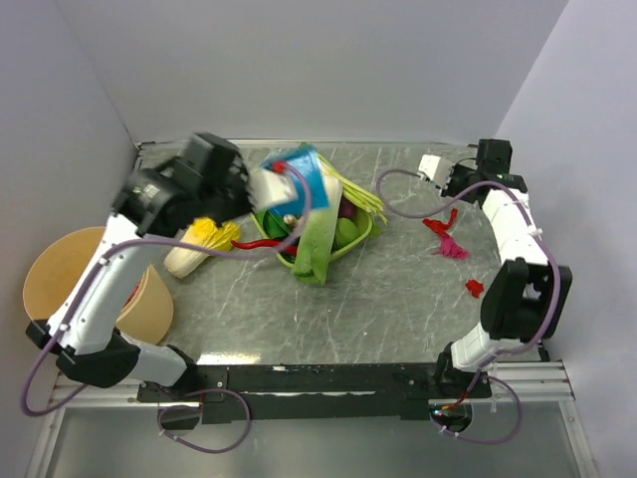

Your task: Sweep away the paper scraps from the table

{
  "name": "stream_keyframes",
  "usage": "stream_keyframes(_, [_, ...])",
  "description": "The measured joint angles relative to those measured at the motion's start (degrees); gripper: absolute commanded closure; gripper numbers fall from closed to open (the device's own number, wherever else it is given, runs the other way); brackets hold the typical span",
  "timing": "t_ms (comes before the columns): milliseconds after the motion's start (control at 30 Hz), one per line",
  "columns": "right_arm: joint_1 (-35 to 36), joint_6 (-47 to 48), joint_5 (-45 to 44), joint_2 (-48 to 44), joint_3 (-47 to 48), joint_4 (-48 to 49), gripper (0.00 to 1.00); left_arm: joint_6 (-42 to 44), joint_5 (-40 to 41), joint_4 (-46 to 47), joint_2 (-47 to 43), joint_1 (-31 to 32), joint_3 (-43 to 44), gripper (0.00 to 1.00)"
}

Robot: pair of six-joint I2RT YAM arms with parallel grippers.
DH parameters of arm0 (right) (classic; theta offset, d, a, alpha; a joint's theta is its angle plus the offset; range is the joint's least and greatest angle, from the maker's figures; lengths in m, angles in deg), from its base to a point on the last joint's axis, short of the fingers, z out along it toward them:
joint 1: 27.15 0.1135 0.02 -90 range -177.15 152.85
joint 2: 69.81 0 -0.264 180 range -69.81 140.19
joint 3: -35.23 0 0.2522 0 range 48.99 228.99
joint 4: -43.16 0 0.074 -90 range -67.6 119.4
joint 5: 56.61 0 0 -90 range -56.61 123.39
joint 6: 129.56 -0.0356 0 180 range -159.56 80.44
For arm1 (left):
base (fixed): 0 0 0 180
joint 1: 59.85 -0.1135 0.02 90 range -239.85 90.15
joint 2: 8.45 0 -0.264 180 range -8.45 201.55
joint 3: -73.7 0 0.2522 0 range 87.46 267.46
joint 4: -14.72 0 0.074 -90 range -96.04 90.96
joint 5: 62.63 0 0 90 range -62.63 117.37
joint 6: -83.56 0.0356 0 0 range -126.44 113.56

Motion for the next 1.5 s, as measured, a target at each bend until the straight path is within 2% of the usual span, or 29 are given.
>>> stream_keyframes(100, [0.2,10.1,-0.2,4.4,-0.7,3.5,1.00,-3.6,-1.5,-1.0,-0.3,10.1,-4.1,0.99])
stream_keyframes(200, [0.2,19.2,-0.9,7.2,-3.8,7.0,1.00,-6.3,-2.1,-1.6,-1.4,16.3,-9.1,0.99])
stream_keyframes(300, [0.0,26.5,-1.7,7.7,-8.4,7.2,1.00,-8.0,-2.2,-2.5,-2.6,19.6,-13.7,0.99])
stream_keyframes(433, [-1.7,31.8,-2.1,5.9,-15.8,6.3,1.00,-8.1,-2.0,-3.1,-4.7,20.3,-18.6,0.99])
stream_keyframes(567, [-3.5,34.1,-2.5,-3.7,-22.8,3.1,1.00,-7.8,-1.6,-3.1,-6.4,20.6,-22.4,0.99])
stream_keyframes(767, [-3.4,34.9,-0.9,-28.1,-33.0,-10.3,1.00,-6.4,-0.6,-2.3,-6.7,20.9,-28.8,0.99])
stream_keyframes(867, [-3.4,30.0,1.5,-38.7,-35.2,-14.6,1.00,-6.0,-0.6,-1.1,-6.6,21.1,-30.7,0.99])
stream_keyframes(1000, [-3.3,9.6,1.9,-43.7,-32.0,-14.9,1.00,-6.1,-0.5,1.6,-4.4,23.0,-31.4,0.99])
stream_keyframes(1167, [-3.3,-19.5,-4.0,-41.7,-26.4,-11.1,1.00,-6.9,0.6,7.7,1.7,26.7,-31.4,0.99])
stream_keyframes(1267, [-3.3,-32.5,-9.6,-38.8,-26.1,-9.3,1.00,-7.4,1.4,10.6,7.0,28.2,-31.1,0.99])
stream_keyframes(1400, [-3.9,-40.9,-14.3,-32.0,-26.2,-6.1,1.00,-8.9,1.9,13.7,15.0,29.0,-29.2,0.99])
stream_keyframes(1500, [-4.7,-42.1,-14.6,-26.4,-25.4,-4.3,1.00,-10.1,2.2,16.0,19.1,29.5,-28.5,0.99])
